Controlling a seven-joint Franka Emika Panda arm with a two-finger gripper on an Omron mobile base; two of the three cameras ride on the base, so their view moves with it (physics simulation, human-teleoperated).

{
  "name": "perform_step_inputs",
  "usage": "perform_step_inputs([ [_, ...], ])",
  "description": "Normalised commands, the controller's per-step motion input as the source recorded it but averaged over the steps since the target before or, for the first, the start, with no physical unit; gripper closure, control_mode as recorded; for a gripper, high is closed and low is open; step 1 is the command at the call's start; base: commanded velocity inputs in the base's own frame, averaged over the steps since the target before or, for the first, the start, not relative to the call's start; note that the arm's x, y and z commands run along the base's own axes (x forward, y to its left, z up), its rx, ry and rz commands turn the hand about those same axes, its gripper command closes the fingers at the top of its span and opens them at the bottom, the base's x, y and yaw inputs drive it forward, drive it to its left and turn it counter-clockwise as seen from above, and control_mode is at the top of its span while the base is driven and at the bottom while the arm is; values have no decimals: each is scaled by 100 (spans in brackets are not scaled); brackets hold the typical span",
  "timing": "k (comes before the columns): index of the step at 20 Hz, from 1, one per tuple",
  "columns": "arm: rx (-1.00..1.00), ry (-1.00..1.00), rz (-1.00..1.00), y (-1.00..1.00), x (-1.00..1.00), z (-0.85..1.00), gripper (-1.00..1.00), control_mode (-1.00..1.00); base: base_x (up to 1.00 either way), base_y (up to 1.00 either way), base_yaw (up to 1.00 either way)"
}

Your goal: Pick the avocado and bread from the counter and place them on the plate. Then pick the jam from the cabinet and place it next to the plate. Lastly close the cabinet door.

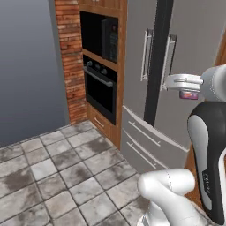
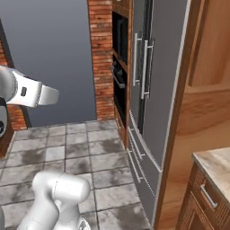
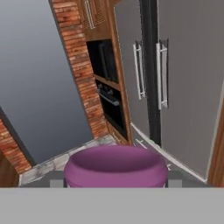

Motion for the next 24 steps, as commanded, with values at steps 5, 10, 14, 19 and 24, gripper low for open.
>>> perform_step_inputs([
  [5, 0, 0, 0, 0, 0, 0, 100, 100, 0, 0, 38],
  [10, 0, 0, 0, 0, 0, 0, 100, 100, 0, 0, 36],
  [14, 0, 0, 0, 0, 0, 0, 100, 100, 0, 0, 35],
  [19, 0, 0, 0, 0, 0, 0, 100, 100, 0, 0, 35],
  [24, 0, 0, 0, 0, 0, 0, 100, 100, 0, 0, 35],
])
